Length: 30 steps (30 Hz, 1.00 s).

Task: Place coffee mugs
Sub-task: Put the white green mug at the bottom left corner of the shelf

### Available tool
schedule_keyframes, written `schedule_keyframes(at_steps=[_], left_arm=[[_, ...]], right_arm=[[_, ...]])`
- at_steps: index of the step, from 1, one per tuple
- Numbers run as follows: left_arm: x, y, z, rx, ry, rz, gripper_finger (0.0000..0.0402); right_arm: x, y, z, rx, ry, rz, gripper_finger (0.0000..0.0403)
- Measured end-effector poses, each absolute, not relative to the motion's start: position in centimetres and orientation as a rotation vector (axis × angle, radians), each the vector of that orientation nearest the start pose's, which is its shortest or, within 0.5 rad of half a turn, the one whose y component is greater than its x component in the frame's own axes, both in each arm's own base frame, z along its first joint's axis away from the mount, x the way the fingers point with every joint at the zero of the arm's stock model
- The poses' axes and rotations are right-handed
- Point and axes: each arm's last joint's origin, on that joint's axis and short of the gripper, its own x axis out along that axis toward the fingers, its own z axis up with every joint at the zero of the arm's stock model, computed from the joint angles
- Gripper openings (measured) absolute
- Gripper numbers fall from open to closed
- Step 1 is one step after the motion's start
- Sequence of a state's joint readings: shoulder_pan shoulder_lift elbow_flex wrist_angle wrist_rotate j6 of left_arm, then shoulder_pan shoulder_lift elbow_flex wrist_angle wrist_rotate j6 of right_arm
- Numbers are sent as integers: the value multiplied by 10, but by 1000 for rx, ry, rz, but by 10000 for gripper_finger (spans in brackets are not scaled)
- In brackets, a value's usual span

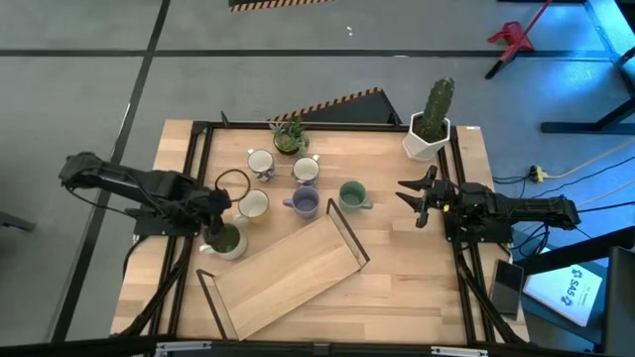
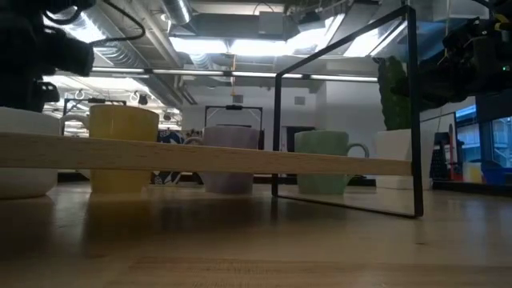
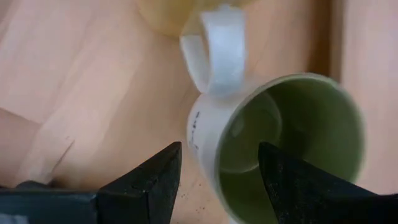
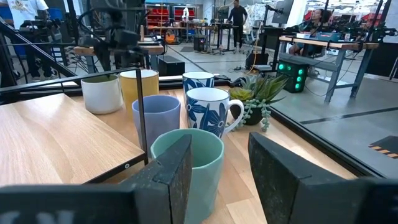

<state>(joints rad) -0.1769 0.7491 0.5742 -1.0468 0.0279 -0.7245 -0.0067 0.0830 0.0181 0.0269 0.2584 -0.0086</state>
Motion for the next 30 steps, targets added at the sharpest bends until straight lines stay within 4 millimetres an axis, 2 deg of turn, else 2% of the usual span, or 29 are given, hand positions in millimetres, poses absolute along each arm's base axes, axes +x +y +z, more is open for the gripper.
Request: schedule_keyframes(at_steps=[7, 10, 21, 30], left_arm=[[120, -24, 196, -547, 1302, 359, 205], [124, -26, 192, -568, 1351, 374, 186], [128, -31, 185, -584, 1407, 429, 18], [128, -31, 186, -630, 1398, 456, 16]], right_arm=[[101, -8, 166, -38, 42, -264, 143], [101, -8, 166, -46, 43, -265, 143], [101, -8, 166, -63, 45, -266, 143], [101, -8, 166, -63, 45, -267, 143]])
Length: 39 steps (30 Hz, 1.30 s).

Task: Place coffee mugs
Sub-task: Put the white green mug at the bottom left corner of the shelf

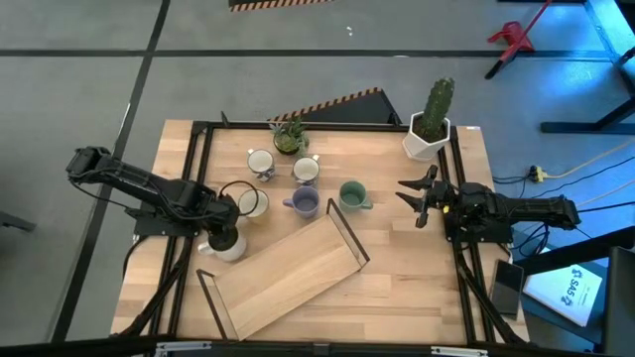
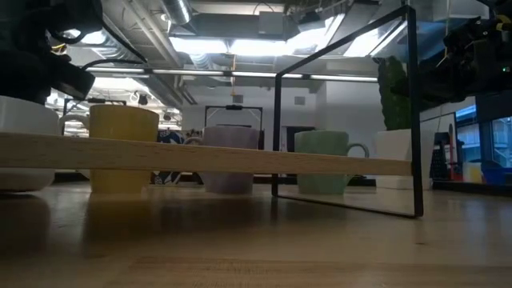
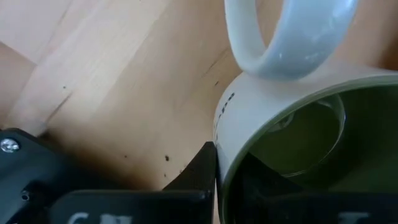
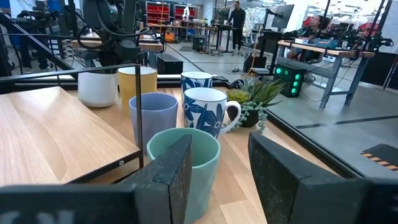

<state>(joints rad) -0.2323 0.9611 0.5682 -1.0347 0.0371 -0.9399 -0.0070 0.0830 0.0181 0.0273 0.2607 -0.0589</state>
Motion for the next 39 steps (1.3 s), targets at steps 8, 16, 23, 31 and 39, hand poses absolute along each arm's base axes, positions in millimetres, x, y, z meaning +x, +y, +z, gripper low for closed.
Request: schedule_keyframes(at_steps=[8, 16, 23, 31, 39], left_arm=[[134, -33, 202, -646, 1358, 434, 16], [137, -33, 229, -638, 1335, 430, 16], [151, -36, 263, -611, 1238, 342, 16], [189, -55, 299, -416, 1196, 139, 16], [233, -86, 287, -316, 1288, 128, 16]], right_arm=[[101, -8, 166, -63, 46, -267, 143], [101, -8, 166, -66, 46, -267, 143], [101, -8, 166, -66, 46, -267, 143], [101, -8, 166, -66, 46, -267, 143], [101, -8, 166, -66, 46, -265, 143]])
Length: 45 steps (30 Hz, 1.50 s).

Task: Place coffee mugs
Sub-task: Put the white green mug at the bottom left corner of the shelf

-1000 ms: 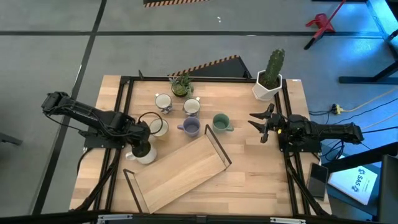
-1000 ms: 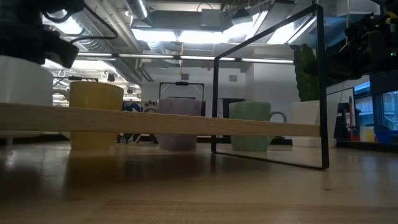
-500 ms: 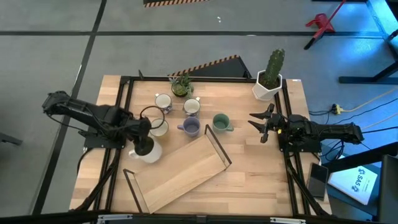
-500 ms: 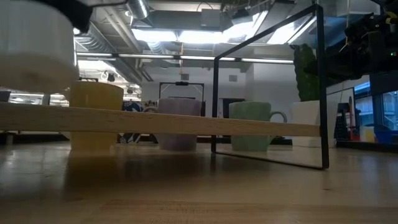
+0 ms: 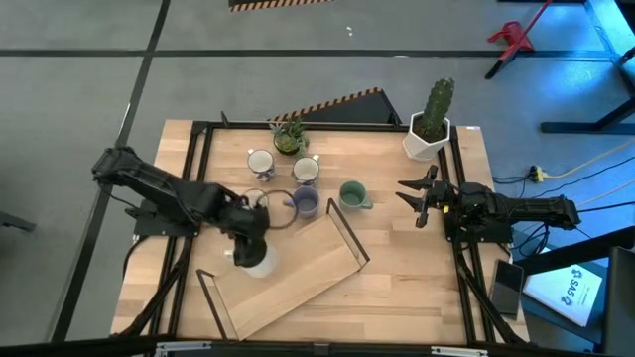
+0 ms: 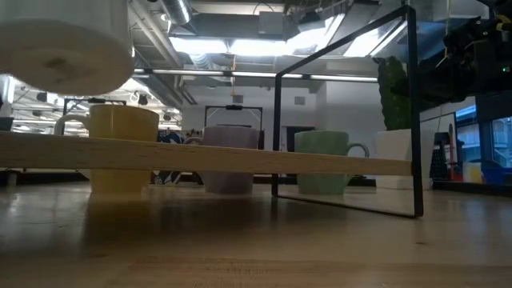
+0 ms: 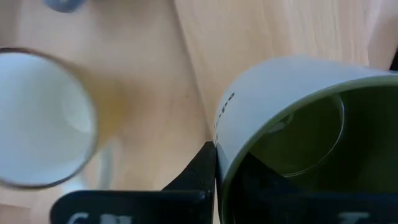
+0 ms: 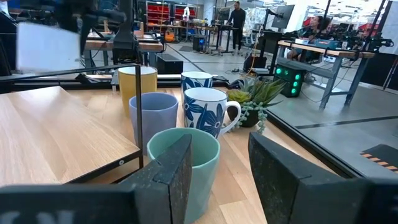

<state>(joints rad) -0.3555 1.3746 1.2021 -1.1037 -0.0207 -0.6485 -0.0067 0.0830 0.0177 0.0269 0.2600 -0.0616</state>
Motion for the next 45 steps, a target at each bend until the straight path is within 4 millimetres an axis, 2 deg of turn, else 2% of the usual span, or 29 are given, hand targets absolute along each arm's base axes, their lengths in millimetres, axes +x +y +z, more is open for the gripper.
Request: schedule_keyframes(at_steps=[4, 7, 13, 21, 25, 31, 38, 45], left_arm=[[246, -108, 276, -299, 1343, 123, 16], [248, -125, 273, -326, 1353, 155, 16], [242, -154, 262, -418, 1362, 247, 16], [228, -193, 255, -479, 1338, 226, 16], [222, -200, 250, -462, 1352, 265, 16], [225, -201, 244, -499, 1348, 337, 16], [233, -207, 257, -522, 1346, 345, 16], [240, -214, 259, -548, 1359, 379, 16]], right_arm=[[101, -8, 166, -66, 46, -265, 143], [101, -8, 166, -66, 47, -259, 143], [101, -8, 166, -66, 46, -267, 143], [101, -8, 166, -66, 46, -269, 143], [101, -8, 166, -66, 46, -270, 143], [101, -8, 166, -66, 46, -272, 143], [101, -8, 166, -67, 46, -272, 143], [101, -8, 166, -115, 53, -267, 143]])
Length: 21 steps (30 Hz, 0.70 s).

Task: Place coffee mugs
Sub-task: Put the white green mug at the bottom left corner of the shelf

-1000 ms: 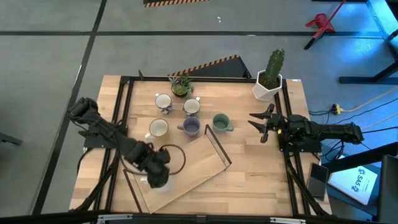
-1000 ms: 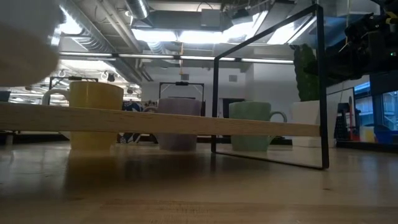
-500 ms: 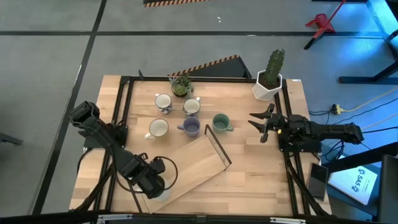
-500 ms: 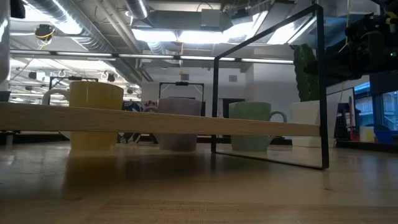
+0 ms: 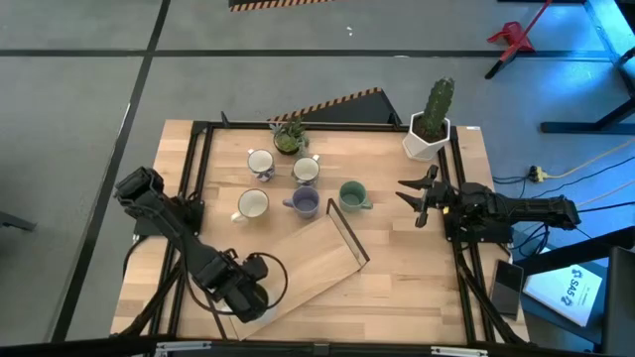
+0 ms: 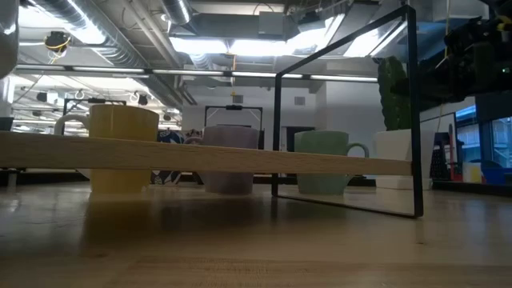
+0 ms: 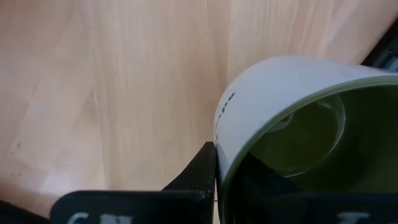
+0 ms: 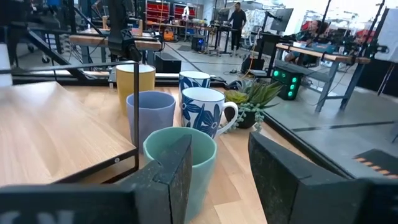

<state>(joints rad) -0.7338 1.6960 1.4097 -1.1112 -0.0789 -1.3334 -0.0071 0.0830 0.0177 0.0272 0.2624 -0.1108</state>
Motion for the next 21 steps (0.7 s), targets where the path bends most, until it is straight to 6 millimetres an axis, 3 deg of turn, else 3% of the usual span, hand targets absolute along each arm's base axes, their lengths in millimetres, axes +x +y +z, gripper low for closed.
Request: schedule_keyframes(at_steps=[21], left_arm=[[234, -227, 260, -630, 1414, 447, 16]], right_arm=[[101, -8, 166, -144, 57, -262, 143]])
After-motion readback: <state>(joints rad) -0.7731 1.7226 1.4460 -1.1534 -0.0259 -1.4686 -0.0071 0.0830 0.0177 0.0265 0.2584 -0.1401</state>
